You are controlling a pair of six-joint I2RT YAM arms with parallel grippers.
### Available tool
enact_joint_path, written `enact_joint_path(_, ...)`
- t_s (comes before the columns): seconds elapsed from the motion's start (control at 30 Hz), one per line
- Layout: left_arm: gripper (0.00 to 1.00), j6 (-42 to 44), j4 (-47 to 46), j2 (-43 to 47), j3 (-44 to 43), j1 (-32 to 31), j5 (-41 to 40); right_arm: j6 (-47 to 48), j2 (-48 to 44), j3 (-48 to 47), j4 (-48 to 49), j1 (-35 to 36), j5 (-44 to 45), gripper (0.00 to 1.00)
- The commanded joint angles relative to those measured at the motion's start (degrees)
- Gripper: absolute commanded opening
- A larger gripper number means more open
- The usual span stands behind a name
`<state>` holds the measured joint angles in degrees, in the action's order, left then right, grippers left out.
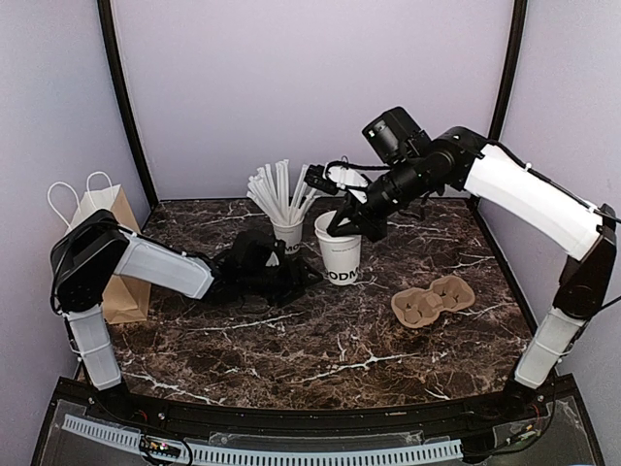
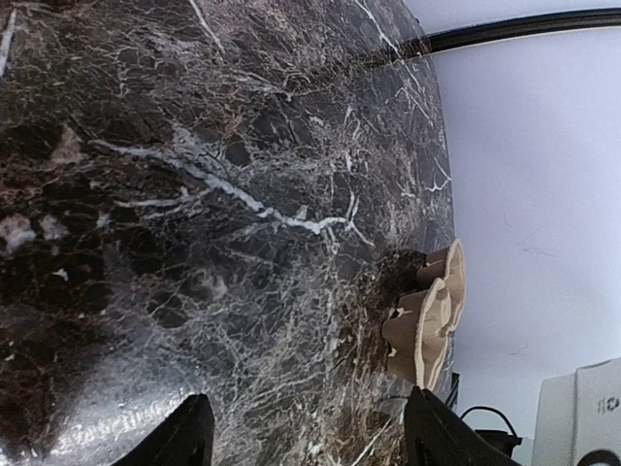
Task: Pack the takeout coffee
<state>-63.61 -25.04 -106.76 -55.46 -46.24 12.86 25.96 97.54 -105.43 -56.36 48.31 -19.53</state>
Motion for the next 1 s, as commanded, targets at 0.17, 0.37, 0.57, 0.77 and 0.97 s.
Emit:
enact_joint_path(0.17, 0.72, 13.5, 15.36, 21.32, 5.63, -0.08, -15.61, 2.23, -1.3, 14.03, 14.13, -1.39, 0.38, 0.0)
enact_joint_path(0.37, 0.85, 29.39, 26.18, 32.71, 4.78, 0.07, -16.71, 3.65, 1.64, 15.51, 17.61, 0.66, -1.27, 0.0)
enact_joint_path(0.57, 0.88, 37.16, 37.29, 37.21, 1.59, 0.54, -18.82, 4.46, 3.21, 15.8, 22.7, 3.17, -2.9, 0.0)
enact_joint_path(0.77, 0.88, 38.99, 40.97, 39.91, 1.53, 1.74, -19.32, 4.24, 7.05, 15.27, 26.45, 4.51, -2.65, 0.0)
enact_joint_path(0.97, 0.88, 41.77, 46.47, 39.36, -2.38, 3.29, -15.51, 3.83, 8.71, 16.63, 27.74, 5.64, -2.01, 0.0)
